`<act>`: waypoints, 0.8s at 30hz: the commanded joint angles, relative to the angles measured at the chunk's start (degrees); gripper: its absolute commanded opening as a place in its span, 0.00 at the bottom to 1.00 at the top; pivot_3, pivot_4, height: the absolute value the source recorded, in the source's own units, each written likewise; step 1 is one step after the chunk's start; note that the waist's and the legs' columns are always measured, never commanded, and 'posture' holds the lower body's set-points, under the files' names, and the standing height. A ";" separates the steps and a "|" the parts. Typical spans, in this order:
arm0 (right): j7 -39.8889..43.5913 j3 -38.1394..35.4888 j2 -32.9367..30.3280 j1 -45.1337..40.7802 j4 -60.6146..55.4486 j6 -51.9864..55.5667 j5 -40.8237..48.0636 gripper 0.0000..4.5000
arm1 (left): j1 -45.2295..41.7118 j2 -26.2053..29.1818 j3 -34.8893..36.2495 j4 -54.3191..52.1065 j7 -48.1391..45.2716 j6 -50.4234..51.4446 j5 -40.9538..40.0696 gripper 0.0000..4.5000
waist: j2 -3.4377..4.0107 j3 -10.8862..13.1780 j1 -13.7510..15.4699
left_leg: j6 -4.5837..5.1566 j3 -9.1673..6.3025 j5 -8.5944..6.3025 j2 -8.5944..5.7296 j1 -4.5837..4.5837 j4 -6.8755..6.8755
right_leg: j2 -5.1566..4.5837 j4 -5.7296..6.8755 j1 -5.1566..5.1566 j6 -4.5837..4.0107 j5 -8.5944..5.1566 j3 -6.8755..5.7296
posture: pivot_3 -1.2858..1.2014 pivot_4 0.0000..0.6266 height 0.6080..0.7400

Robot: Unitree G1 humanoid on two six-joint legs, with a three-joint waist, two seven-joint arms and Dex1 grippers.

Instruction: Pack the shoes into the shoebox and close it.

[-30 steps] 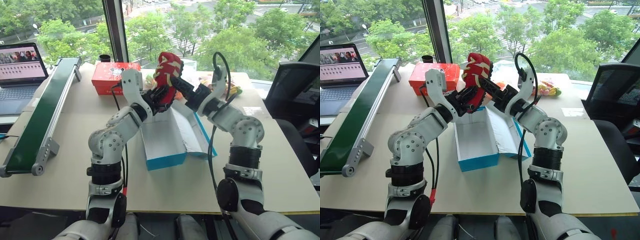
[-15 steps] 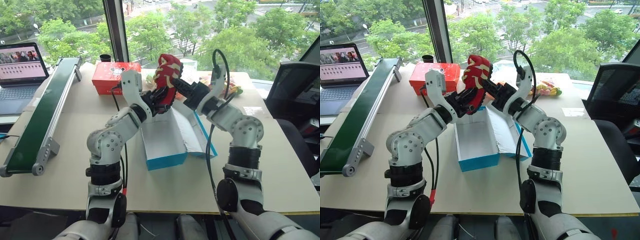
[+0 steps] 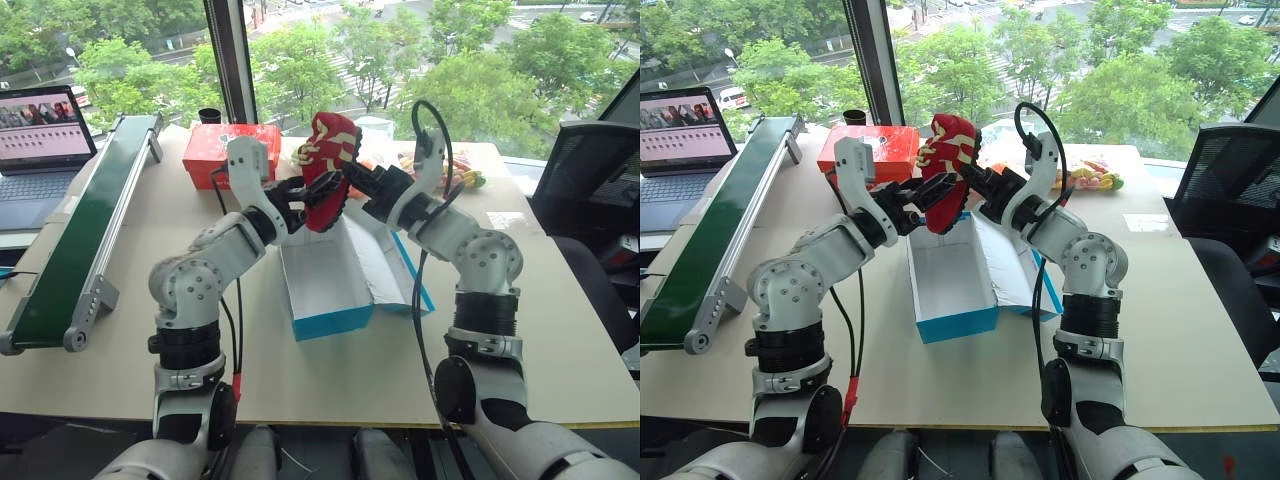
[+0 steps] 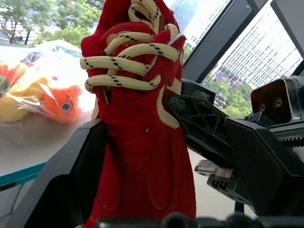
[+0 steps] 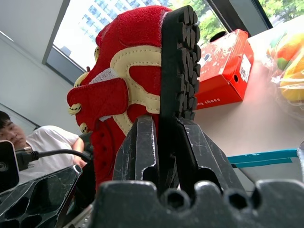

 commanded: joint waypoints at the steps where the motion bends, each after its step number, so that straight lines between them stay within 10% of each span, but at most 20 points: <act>1: 1.98 1.72 -0.55 -1.07 -3.60 3.87 -0.40 0.04 | 0.09 -0.61 -1.92 -1.92 -2.21 -2.93 1.72 0.90 | 0.00 0.00 0.33 | 0.00 0.00 0.01 0.00 -0.02 0.01 | 0.00 0.00 -0.01 0.00 0.00 -0.01 | 0.52 0.24 0.99; 17: 4.31 10.60 -0.24 7.38 3.09 -1.52 -13.73 0.04 | -1.54 -5.65 -3.10 -3.51 -1.23 -3.04 4.42 0.90 | -0.01 0.00 0.09 | 0.04 -0.02 0.03 0.01 -0.13 0.15 | 0.00 0.08 -0.06 0.01 0.01 -0.02 | 0.52 0.24 0.99; 24: 3.89 10.75 1.74 7.46 1.87 -2.97 -17.26 0.61 | -2.07 -4.56 -2.92 -2.92 -2.28 -2.94 5.74 0.90 | -0.01 0.00 0.08 | 0.04 -0.03 0.03 0.01 -0.13 0.23 | 0.01 0.15 -0.05 0.01 0.01 -0.03 | 0.52 0.24 0.99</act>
